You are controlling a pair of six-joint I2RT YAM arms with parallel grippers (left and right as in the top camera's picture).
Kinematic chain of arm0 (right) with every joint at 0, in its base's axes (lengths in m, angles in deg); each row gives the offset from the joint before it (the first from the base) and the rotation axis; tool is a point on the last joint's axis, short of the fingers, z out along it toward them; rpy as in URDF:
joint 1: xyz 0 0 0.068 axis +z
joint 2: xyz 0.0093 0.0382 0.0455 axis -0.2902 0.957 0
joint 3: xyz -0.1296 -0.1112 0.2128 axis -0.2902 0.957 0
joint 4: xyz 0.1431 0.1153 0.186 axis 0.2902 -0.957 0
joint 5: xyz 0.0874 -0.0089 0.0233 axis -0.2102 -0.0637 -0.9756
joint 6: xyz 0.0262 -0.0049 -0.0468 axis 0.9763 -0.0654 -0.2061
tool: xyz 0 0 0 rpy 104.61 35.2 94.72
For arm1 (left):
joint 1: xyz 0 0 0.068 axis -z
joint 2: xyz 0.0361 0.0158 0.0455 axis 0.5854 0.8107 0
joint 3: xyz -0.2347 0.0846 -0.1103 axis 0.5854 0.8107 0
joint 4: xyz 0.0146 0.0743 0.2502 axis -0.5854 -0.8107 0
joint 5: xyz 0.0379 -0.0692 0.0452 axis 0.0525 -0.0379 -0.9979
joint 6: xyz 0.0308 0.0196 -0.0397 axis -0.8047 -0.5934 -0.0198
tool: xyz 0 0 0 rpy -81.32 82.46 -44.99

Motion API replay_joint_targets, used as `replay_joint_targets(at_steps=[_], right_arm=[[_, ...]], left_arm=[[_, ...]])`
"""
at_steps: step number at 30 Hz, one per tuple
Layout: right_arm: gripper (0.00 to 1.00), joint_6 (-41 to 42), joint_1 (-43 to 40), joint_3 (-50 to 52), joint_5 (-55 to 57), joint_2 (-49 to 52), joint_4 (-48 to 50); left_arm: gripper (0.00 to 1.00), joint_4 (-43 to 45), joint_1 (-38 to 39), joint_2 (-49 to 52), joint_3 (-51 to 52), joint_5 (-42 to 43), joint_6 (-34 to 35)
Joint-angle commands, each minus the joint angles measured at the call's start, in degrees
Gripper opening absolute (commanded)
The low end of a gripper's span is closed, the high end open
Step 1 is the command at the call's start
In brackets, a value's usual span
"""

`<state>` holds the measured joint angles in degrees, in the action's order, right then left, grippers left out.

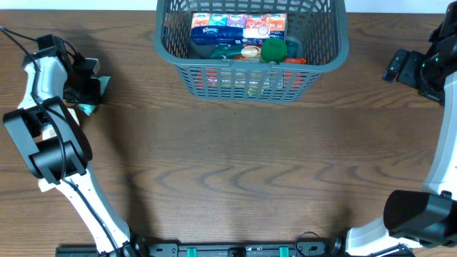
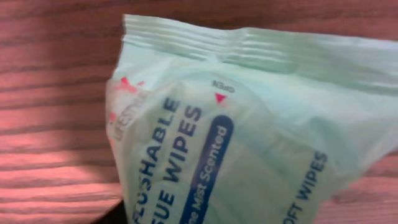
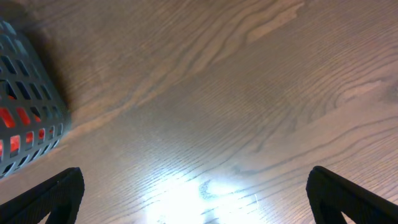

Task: Pack container
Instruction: 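Carry the wipes pack over the basket and drop it in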

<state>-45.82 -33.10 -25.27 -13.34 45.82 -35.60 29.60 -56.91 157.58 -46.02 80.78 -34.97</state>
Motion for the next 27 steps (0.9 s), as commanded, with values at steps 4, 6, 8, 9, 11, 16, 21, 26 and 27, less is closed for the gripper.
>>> replay_joint_targets(at_steps=[4,6,8,9,11,16,21,26,27], right_arm=[[0.99,-0.6,-0.2,0.1,-0.3,0.3,-0.1],[0.99,-0.6,-0.2,0.1,-0.3,0.3,-0.1],[0.99,-0.6,-0.2,0.1,-0.3,0.3,-0.2],[0.99,-0.6,-0.2,0.1,-0.3,0.3,-0.1],[0.99,-0.6,-0.2,0.1,-0.3,0.3,-0.2],[0.99,-1.0,-0.2,0.1,-0.3,0.3,-0.1],[0.99,-1.0,-0.2,0.1,-0.3,0.3,-0.1],[0.99,-1.0,-0.2,0.1,-0.3,0.3,-0.1],[0.99,-1.0,-0.2,0.1,-0.3,0.3,-0.1]], left_arm=[[0.14,-1.7,1.9,-0.7,0.3,0.0,1.4],[0.07,-2.1,2.4,-1.4,0.2,0.0,1.4],[0.06,-2.3,3.0,-2.4,0.2,-0.1,1.8],[0.06,-2.3,3.3,-3.0,0.1,-0.1,2.3],[0.06,-3.0,3.8,-4.7,-0.5,-0.1,3.1],[0.06,-2.9,4.0,-10.7,-2.3,-0.2,10.7],[0.06,-3.0,4.5,-18.8,-5.8,-0.2,16.6],[0.06,-3.5,8.4,-26.9,-9.8,0.7,14.8],[0.05,-3.8,10.0,-28.3,-10.6,2.4,11.3]])
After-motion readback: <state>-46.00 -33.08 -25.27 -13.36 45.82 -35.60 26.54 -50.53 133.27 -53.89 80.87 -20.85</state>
